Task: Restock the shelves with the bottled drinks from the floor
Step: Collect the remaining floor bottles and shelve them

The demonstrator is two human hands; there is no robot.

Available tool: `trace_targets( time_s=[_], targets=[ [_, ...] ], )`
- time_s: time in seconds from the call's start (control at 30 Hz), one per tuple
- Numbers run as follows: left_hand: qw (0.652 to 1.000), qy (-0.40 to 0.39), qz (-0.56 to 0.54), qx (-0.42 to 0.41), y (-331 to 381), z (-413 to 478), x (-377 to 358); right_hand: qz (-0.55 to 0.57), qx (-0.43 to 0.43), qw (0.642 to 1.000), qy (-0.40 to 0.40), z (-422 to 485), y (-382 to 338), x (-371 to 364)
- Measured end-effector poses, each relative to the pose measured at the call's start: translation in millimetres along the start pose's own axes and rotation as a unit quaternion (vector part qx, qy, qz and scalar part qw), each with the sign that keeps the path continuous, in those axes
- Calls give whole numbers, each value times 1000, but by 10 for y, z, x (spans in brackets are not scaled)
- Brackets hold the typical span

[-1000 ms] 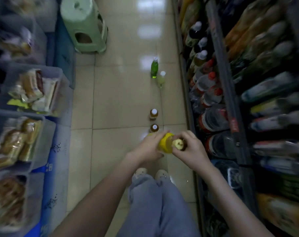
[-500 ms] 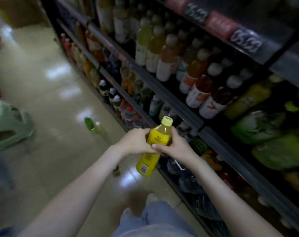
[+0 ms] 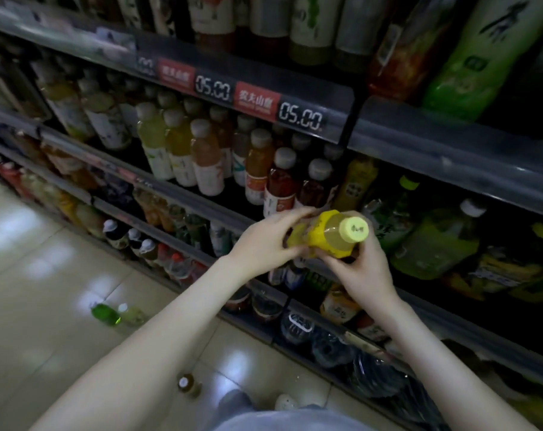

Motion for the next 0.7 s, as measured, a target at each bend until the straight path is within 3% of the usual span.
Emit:
trace_targets(
  time_s=[0.1, 0.27, 0.47, 0.7],
  targets=[
    [989, 37, 102, -98, -156, 145, -59, -21, 29, 998, 58, -6, 4, 30],
    [955, 39, 226, -187, -374, 427, -111, -68, -18, 993, 93, 62, 45, -22],
    [931, 31, 307, -192, -532, 690, -239, -75, -111, 984, 120, 303, 103, -68],
    [918, 66, 347, -179, -547, 766, -333, -201, -97, 965, 140, 609, 54, -164]
  ],
)
Point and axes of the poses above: each hand's wrist, its own z-axis towards the middle knuckle, its own x-axis out of the back of the hand, y = z × x, the point moved 1 cm from there along z, towards the middle knuckle, and after that the axes turned 12 degrees about -x, right-handed, at the moved point
